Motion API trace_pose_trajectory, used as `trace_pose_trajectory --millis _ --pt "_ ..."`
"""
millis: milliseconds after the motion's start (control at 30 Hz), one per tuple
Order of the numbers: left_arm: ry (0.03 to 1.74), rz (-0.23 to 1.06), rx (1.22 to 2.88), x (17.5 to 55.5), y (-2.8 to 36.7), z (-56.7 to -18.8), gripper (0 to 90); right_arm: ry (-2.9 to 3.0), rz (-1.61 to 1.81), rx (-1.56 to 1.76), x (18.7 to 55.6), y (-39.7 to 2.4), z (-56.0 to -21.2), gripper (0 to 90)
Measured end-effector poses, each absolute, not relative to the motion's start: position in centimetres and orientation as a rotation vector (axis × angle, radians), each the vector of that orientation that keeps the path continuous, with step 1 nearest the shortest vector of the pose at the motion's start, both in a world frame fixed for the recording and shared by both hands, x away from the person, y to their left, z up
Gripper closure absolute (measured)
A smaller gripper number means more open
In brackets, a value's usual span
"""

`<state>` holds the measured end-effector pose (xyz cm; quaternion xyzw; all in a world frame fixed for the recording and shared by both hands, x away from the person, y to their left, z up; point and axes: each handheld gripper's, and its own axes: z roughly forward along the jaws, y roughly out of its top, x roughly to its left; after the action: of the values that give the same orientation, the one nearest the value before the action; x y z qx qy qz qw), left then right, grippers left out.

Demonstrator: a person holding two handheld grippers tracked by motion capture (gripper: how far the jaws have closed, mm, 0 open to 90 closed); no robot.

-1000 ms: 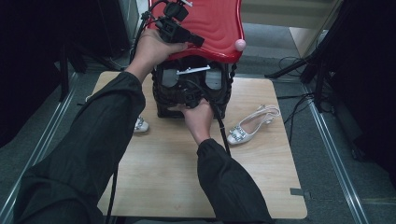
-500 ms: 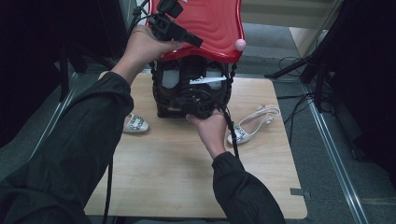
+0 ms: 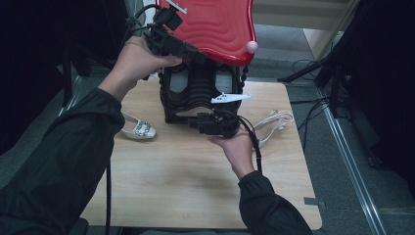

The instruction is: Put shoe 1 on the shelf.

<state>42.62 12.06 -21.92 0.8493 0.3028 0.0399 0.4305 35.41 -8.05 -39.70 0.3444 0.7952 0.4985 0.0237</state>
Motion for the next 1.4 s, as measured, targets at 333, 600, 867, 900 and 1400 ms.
trace_pose_trajectory --millis 333,600,867,900,1400 --pt "0.741 0.086 2.115 40.0 13.1 -24.8 43.4 2.492 1.520 1.047 33.2 -9.8 -40.1 47.4" --pt "0.740 0.072 2.119 38.3 14.5 -27.5 41.0 2.492 1.534 0.996 31.4 -11.4 -40.4 44.4" --pt "0.749 0.060 2.105 36.6 15.8 -29.9 40.1 2.527 1.529 0.910 29.4 -12.2 -41.5 47.4" --pt "0.747 0.060 2.109 36.5 15.9 -30.2 39.9 2.530 1.532 0.922 29.2 -12.4 -41.7 47.4" --pt "0.785 0.056 2.104 33.4 18.4 -35.8 36.7 2.558 1.507 1.023 27.7 -14.4 -44.4 46.8"
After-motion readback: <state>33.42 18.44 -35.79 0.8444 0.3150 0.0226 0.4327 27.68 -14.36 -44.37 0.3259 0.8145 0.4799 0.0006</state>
